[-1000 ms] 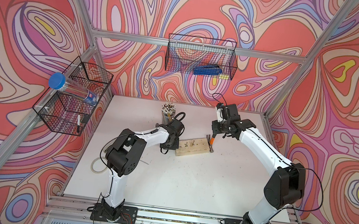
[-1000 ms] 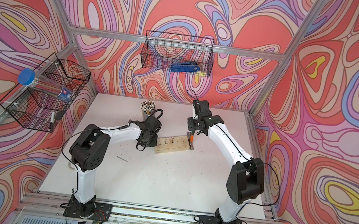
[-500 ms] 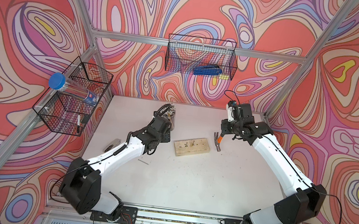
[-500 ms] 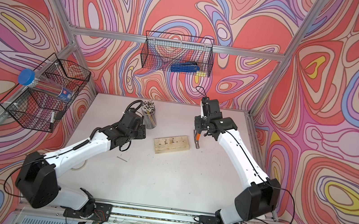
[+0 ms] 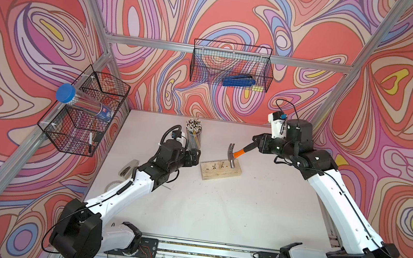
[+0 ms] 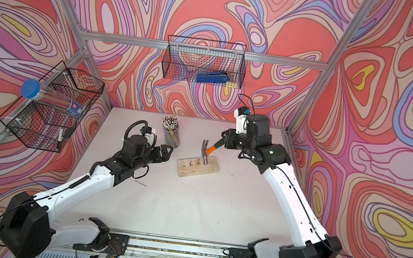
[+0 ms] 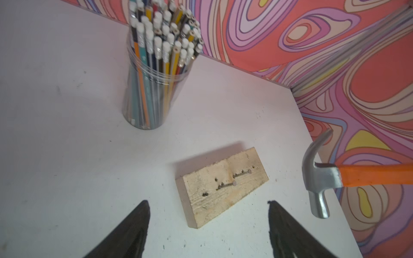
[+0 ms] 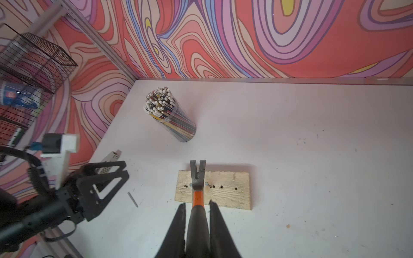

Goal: Use a claw hammer to pull out a nail
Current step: Adjust the hammer.

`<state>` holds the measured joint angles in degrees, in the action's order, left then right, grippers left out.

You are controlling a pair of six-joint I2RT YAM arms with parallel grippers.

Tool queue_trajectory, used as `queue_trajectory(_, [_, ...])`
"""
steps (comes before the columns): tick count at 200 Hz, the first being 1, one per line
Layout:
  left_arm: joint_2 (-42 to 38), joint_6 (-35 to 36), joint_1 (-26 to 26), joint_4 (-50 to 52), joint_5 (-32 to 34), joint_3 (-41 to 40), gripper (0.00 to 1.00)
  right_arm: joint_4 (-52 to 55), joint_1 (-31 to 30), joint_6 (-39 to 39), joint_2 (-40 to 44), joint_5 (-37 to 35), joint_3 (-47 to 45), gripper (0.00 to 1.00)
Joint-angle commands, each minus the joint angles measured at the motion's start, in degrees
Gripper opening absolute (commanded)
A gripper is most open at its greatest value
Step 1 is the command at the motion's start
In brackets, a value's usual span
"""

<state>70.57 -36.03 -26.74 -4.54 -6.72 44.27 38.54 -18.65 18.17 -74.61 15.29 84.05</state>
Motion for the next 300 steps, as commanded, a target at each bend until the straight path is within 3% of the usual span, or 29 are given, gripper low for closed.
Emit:
queue_trajectory(1, [-0.38,-5.08,0.11,-14.07,-11.37,-3.0,0.8,-14.98,3.59,10.25,4.42,13.09,-4.11,0.0])
queue_trajectory(24, [1.59,-9.26,0.11,-24.1,-16.07,-5.6,0.86,-25.72,6.18,18.87,6.3,21.13,-10.3,0.0])
queue_trajectory(56, [5.35,-14.94,0.07,-38.88,-20.44,-7.8,0.87,-35.23,7.21,26.71,6.49,26.58,-15.31,0.0])
queue_trajectory(141, [10.65,-18.55,-0.55,-47.03,-26.28,-4.24,0.79,-53.67,7.34,38.59,6.27,31.76,-24.4,0.0])
queue_trajectory(169, [13.09,-23.02,-0.5,-55.38,-27.38,-5.24,0.69,-56.87,7.32,39.97,5.8,31.82,-26.21,0.0])
queue_trajectory(191, [15.84,-27.15,-0.53,-62.22,-28.66,-4.99,0.53,-59.23,7.36,40.75,5.89,31.64,-28.07,0.0])
queue_trajectory(213, [18.03,-29.9,-0.57,-66.82,-29.42,-4.35,0.45,-61.77,7.35,42.07,5.62,31.7,-30.11,0.0])
queue_trajectory(238, [19.08,-31.32,-0.51,-68.09,-30.21,-3.57,0.34,-62.1,7.32,41.68,5.7,31.38,-31.66,0.0])
queue_trajectory(261, [19.02,-31.97,-0.49,-68.94,-30.57,-3.49,0.14,-61.59,7.37,40.54,5.66,31.29,-32.5,0.0])
queue_trajectory(291, [18.8,-32.91,0.41,-69.53,-30.51,-3.67,0.0,-59.22,7.4,37.5,4.48,34.03,-32.57,0.0])
queue_trajectory(300, [18.73,-33.08,0.84,-69.56,-30.69,-3.71,0.0,-56.78,7.38,35.25,4.15,34.82,-32.25,0.0])
